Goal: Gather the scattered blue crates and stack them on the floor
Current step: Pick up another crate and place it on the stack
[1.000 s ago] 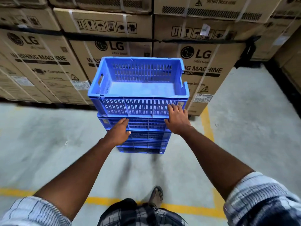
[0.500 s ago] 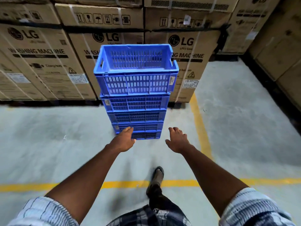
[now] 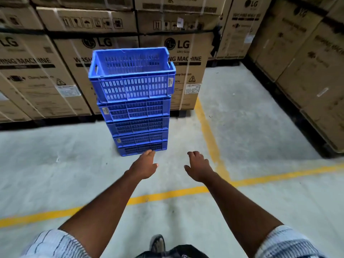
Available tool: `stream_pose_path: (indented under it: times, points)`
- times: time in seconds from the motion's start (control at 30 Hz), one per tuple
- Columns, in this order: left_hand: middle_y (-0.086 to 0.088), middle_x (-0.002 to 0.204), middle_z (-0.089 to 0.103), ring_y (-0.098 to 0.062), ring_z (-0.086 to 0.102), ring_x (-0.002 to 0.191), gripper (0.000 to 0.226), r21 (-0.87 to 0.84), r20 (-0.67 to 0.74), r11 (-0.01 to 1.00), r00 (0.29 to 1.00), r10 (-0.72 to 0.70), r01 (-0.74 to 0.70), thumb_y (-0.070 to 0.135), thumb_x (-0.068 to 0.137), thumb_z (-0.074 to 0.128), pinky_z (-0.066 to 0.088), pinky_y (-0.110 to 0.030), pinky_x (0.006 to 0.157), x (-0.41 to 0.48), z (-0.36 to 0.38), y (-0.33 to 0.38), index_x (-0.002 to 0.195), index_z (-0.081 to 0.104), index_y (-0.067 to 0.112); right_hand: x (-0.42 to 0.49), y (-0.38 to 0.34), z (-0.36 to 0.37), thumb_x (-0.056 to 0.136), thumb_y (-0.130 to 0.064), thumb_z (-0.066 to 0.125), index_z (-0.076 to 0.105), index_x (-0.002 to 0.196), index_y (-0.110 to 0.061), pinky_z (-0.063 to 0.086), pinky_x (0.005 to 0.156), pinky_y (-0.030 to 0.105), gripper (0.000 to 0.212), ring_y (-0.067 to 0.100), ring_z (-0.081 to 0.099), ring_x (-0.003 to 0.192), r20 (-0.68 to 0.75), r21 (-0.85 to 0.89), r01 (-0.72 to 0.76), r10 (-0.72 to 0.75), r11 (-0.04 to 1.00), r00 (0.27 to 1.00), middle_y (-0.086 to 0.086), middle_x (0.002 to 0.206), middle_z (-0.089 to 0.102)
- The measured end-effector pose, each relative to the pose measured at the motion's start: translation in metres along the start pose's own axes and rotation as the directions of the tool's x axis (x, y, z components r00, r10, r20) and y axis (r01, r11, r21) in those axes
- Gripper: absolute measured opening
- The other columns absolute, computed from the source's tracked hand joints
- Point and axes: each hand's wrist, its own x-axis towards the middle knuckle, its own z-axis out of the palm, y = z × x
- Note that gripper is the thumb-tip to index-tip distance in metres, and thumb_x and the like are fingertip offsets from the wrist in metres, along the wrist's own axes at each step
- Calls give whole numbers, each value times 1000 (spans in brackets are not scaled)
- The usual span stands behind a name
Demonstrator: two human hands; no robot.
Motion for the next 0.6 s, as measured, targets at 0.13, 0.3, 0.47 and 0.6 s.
stream_pose_path:
  times: [0.13, 0.3, 0.47, 0.6]
  points:
    - [0, 161, 18, -24, 26, 144, 62, -29, -81, 999, 997, 13, -15, 36, 97, 49, 34, -43, 111, -10, 4, 21, 152, 24, 20, -16, 14, -6, 94, -35, 49, 33, 143, -15, 37, 100, 46, 55, 32, 40, 129, -50, 37, 22, -20, 999, 999, 10, 144, 37]
    - [-1, 151, 33, -24, 38, 136, 54, -87, -258, 996, 966, -27, 4, 32, 96, 52, 43, -43, 102, -23, 4, 31, 146, 35, 22, -17, 23, -13, 94, -31, 49, 36, 142, -15, 37, 100, 45, 53, 31, 41, 128, -103, 16, 122, -120, 992, 987, 9, 144, 39]
    - [-1, 148, 37, -25, 40, 133, 54, -89, -341, 996, 938, -59, 30, 29, 95, 52, 45, -43, 98, -27, -7, 17, 145, 35, 22, -2, 7, -26, 93, -30, 51, 37, 141, -14, 39, 100, 47, 52, 31, 44, 126, -156, -6, 184, -182, 983, 971, 10, 142, 42]
    - [-2, 147, 39, -26, 40, 132, 54, -109, -406, 993, 911, -79, 38, 28, 95, 53, 43, -42, 101, -10, -35, -2, 145, 36, 20, 37, -25, -51, 93, -31, 51, 37, 140, -17, 40, 100, 47, 50, 28, 46, 125, -217, -23, 254, -253, 967, 943, 9, 138, 46]
